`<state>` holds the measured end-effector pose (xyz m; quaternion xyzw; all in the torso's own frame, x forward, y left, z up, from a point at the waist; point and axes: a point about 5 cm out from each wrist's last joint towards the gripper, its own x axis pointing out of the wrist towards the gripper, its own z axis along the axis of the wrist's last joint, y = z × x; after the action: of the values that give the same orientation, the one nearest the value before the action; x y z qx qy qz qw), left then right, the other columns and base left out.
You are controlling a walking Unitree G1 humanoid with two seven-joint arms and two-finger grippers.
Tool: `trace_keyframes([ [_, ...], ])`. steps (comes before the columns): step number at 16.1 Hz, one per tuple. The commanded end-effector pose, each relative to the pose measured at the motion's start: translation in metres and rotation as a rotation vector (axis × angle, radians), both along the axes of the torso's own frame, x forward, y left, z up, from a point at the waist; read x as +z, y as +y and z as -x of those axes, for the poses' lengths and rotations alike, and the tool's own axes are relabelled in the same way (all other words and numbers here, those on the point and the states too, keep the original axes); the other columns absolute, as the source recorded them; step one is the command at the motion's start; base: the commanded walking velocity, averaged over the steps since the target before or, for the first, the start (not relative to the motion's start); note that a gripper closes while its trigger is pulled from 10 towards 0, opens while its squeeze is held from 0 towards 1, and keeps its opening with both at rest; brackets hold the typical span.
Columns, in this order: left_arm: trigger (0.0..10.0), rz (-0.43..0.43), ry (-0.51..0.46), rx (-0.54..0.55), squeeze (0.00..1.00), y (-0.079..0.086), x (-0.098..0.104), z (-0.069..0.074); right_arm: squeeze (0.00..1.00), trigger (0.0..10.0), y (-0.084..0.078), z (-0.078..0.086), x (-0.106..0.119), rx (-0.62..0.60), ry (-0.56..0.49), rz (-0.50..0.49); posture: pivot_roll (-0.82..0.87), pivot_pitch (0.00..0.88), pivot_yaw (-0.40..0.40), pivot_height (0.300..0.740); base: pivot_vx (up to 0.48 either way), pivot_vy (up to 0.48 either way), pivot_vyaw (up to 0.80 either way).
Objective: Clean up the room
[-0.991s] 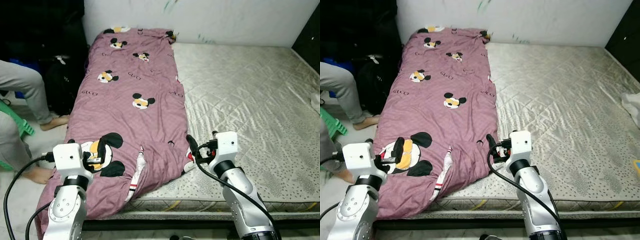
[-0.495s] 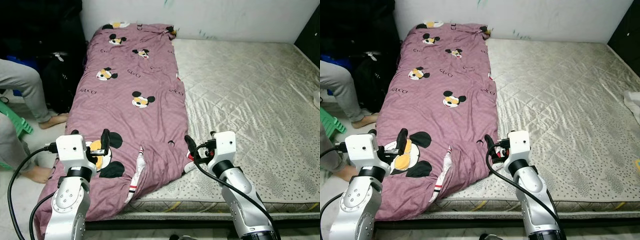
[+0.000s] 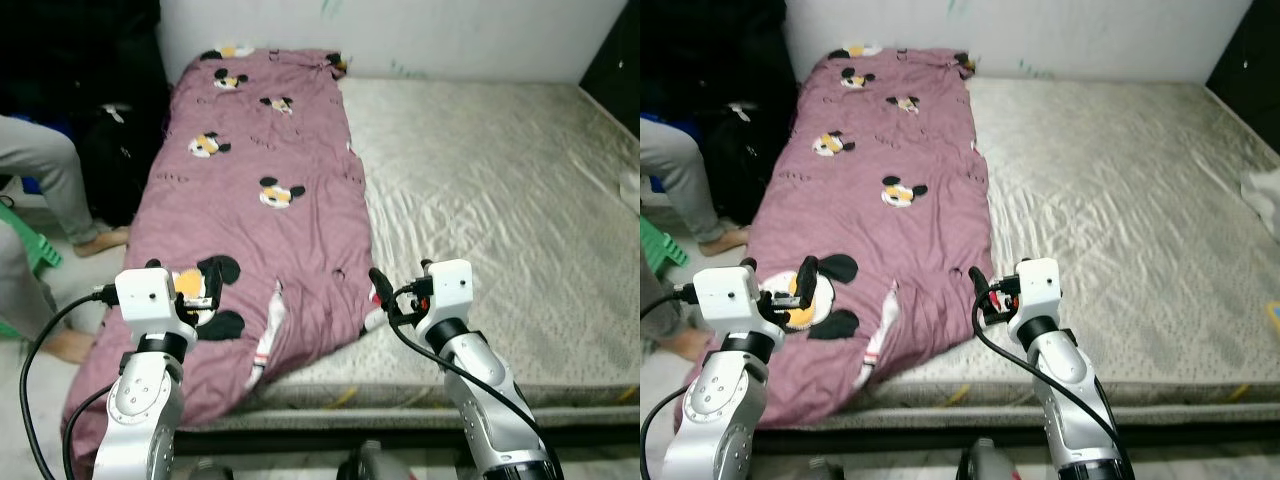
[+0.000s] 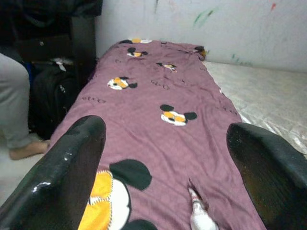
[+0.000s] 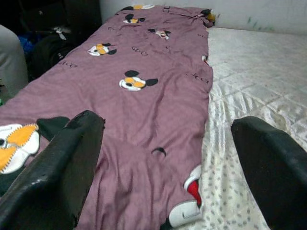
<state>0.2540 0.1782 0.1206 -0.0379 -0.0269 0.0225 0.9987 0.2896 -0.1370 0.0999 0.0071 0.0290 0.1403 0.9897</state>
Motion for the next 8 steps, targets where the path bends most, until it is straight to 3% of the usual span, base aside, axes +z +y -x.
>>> trace_keyframes([
  [1, 10.0, -0.008, 0.012, 0.007, 0.00, 0.0001, -0.0011, 0.0001, 0.00, 10.0, 0.0024, 0.0000, 0.0013, 0.018, 0.002, 0.011, -0.01, 0.135, -0.040, 0.615, 0.000, 0.000, 0.00],
  [8, 10.0, 0.002, 0.017, 0.032, 0.00, 0.0002, -0.0019, -0.0009, 0.00, 10.0, 0.0048, -0.0010, 0.0007, 0.035, 0.010, 0.012, -0.02, 0.143, -0.043, 0.615, 0.000, 0.000, 0.00],
])
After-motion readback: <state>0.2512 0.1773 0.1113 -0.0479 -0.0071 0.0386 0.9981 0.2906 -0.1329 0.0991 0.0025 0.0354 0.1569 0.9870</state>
